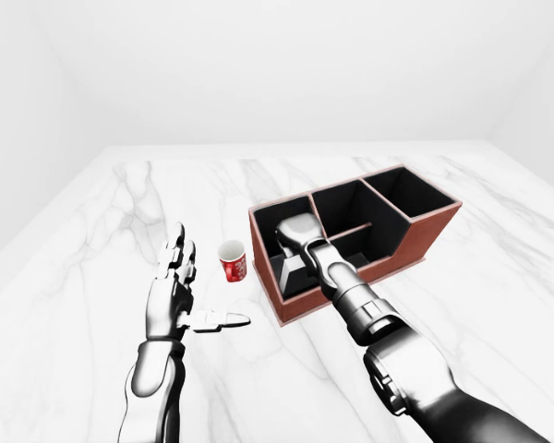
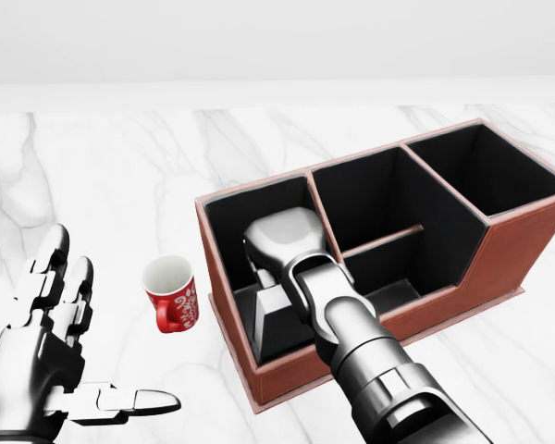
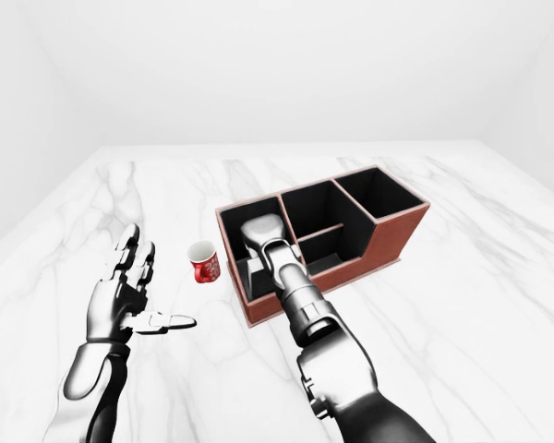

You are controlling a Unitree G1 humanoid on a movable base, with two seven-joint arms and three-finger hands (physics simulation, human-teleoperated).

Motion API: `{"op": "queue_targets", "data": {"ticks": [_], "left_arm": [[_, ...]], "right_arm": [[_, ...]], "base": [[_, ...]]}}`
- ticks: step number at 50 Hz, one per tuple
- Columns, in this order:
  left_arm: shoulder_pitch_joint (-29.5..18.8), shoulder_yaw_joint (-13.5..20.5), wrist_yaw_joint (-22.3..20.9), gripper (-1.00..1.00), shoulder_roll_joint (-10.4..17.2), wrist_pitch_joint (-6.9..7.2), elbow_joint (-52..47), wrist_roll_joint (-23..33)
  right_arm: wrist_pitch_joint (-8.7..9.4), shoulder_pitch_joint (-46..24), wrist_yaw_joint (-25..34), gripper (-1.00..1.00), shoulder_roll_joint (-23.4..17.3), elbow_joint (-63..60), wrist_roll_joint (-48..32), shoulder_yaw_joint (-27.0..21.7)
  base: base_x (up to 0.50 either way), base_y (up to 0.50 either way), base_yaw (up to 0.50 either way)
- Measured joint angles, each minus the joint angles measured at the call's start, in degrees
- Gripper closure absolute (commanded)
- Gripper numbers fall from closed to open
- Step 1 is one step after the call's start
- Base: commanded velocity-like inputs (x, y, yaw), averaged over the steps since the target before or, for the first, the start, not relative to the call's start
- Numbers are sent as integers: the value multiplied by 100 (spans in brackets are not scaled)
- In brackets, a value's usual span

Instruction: Pick up the book and place it in the left compartment of the caddy.

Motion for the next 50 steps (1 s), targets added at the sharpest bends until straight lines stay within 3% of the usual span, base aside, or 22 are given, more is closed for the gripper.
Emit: {"op": "queue_targets", "data": {"ticks": [9, 14, 20, 39, 43, 50], "left_arm": [[-16, 20, -9, -100, 6, 0, 17, -17], [-35, 37, -14, -100, 12, 0, 31, -26], [-49, 53, -17, -100, 16, 0, 38, -32], [-15, 42, -11, -100, 2, 0, 41, -21], [-14, 39, -10, -100, 2, 0, 36, -20], [-32, 46, -12, -100, 10, 0, 26, -27]], "right_arm": [[1, -36, -41, 93, 18, 59, -45, 2], [10, -51, -48, 66, 28, 95, -81, 7], [20, -57, -53, 53, 38, 129, -110, 13], [13, 82, 44, 47, 33, -52, -197, 25], [11, 98, 54, 22, 35, -116, -210, 23], [13, 109, 92, 13, 33, -160, -216, 25]], "base": [[0, 0, 0], [0, 0, 0], [0, 0, 0], [0, 0, 0], [0, 0, 0], [0, 0, 0]]}}
